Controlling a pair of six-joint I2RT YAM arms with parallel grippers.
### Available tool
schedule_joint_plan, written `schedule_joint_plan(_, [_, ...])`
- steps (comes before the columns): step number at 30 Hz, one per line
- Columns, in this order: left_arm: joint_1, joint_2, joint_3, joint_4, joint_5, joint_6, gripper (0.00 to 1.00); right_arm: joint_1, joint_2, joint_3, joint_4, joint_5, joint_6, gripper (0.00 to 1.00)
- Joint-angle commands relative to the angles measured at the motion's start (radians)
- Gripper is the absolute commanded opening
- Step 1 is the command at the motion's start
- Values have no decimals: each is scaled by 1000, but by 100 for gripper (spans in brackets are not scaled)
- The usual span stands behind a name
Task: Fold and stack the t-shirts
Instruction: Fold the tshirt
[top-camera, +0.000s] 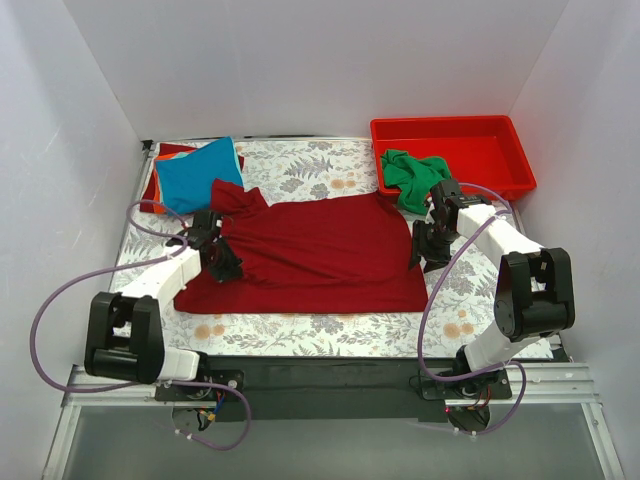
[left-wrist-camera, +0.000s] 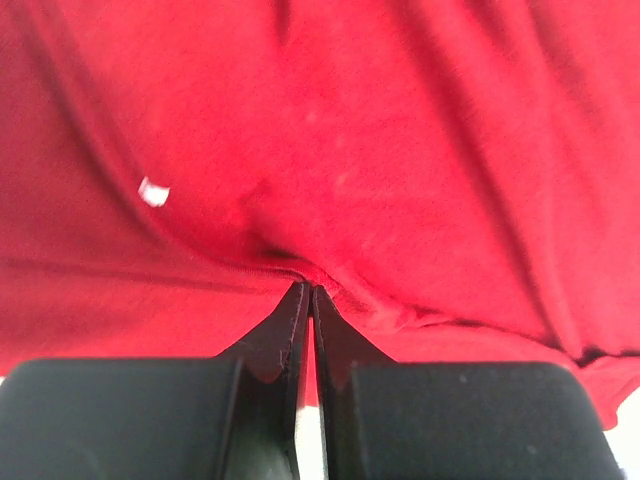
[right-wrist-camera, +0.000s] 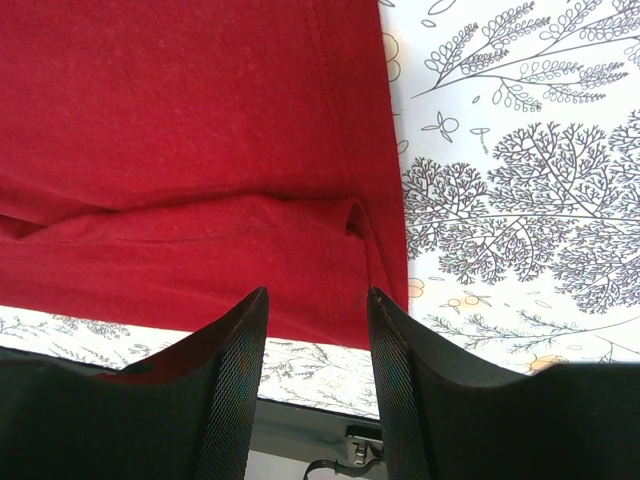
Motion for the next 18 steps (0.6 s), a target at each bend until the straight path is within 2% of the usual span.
schedule_joint_plan(1, [-4, 47, 53, 46, 36, 32, 0, -5, -36, 24, -25, -5, -5, 51])
schedule_joint_plan(18, [-33, 193, 162, 101, 98, 56, 0, -7, -31, 24, -28, -5, -6, 51])
